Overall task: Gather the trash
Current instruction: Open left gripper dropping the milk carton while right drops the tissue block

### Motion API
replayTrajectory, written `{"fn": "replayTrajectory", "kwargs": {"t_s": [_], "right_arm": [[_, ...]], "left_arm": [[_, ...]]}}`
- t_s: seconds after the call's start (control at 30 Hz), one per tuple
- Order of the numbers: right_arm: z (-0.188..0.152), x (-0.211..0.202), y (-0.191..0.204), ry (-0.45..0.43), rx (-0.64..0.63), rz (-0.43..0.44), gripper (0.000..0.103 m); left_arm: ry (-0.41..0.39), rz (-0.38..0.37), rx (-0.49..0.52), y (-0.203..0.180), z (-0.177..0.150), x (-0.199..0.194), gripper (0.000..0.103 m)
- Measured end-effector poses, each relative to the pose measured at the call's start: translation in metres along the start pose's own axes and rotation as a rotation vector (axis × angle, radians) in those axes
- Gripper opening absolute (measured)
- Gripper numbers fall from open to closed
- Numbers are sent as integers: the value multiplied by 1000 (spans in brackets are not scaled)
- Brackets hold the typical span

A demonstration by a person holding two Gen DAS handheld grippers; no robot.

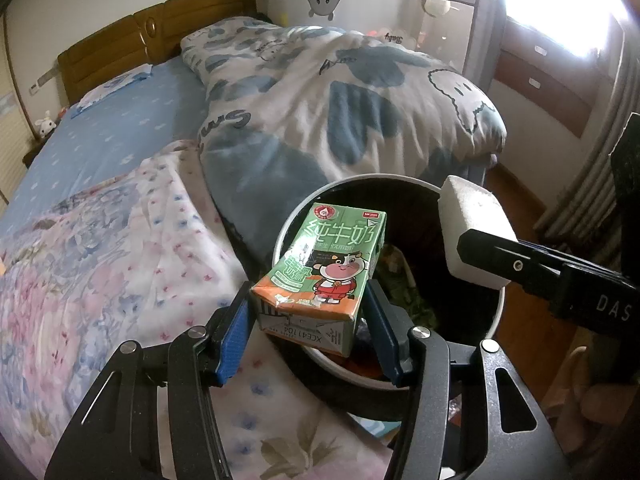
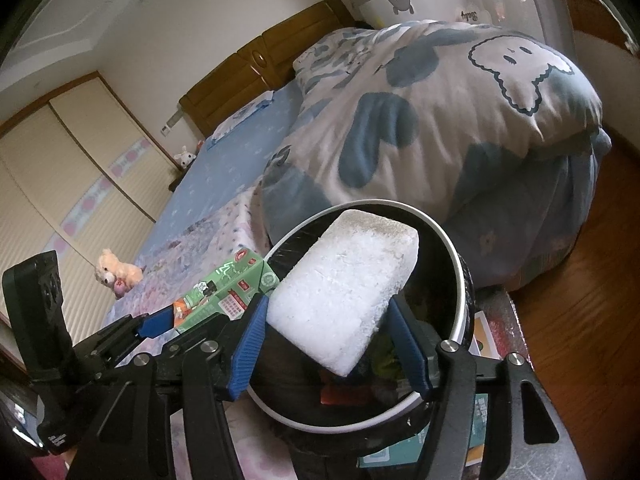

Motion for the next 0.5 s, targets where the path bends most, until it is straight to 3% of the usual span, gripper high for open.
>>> {"fn": "replayTrajectory", "kwargs": {"t_s": [0.5], "right_arm": [[1,2,-4,8,12,4,65]], "left_arm": [[10,-3,2,-3,0,4,54]]}}
Point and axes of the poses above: each gripper's, at about its wrist camera, not at the fingertips, and x roughly the way its jaws point, y to its left, z to its top, the point moved 10 cm from there along x, roughly the way its jaws point, and after that the axes turned 6 degrees about -x, right-handed, at the moved point
